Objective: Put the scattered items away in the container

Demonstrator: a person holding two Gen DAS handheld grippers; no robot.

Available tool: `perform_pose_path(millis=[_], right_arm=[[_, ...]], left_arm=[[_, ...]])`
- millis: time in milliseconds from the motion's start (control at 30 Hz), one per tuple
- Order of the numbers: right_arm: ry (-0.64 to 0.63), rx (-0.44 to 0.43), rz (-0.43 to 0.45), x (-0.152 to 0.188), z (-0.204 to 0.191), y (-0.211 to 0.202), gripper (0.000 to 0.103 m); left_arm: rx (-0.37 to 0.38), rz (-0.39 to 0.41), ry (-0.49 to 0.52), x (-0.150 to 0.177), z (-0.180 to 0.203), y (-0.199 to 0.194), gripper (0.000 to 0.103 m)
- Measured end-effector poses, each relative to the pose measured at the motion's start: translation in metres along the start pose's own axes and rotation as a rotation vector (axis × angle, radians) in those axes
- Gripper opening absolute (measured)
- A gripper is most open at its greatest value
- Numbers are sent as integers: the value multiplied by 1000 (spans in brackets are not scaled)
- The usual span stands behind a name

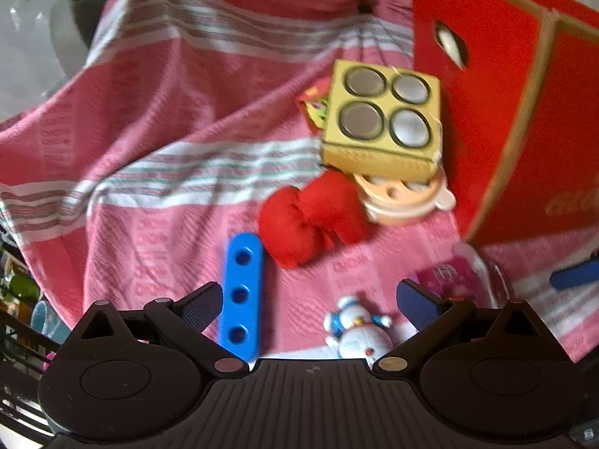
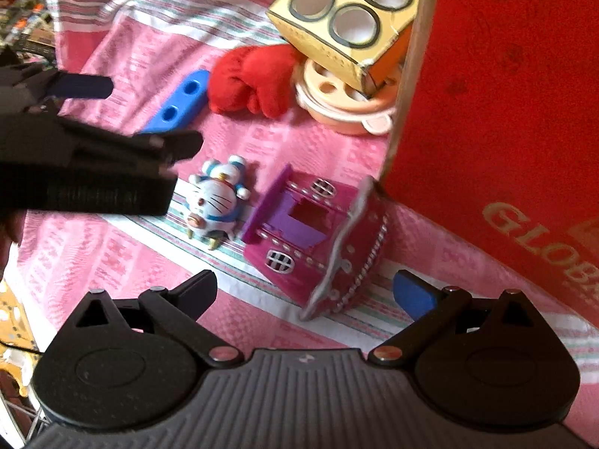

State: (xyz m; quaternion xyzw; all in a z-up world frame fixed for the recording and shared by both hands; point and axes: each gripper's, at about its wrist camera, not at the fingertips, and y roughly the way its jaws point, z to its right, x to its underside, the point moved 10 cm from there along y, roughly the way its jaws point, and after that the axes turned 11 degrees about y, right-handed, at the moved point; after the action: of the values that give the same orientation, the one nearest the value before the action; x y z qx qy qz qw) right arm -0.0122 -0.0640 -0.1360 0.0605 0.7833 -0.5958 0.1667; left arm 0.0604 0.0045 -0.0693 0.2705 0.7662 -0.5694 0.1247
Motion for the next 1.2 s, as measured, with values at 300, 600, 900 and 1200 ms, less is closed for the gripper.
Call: perform_pose_path(millis=[300,600,900,1200], right_arm=[[50,-26,20,-8,-17,9,99],[152,47,76,-19,-15,3,99],[232,73,125,-36,-7,5,99],[261,83,155,-45,-4,3,99]], left_arm=[[48,103,24,-58,-26,11,102],[166,170,38,-110,-27,39,101],[109,99,125,-109,-24,83,88],[161,9,211,-74,-22,83,44]])
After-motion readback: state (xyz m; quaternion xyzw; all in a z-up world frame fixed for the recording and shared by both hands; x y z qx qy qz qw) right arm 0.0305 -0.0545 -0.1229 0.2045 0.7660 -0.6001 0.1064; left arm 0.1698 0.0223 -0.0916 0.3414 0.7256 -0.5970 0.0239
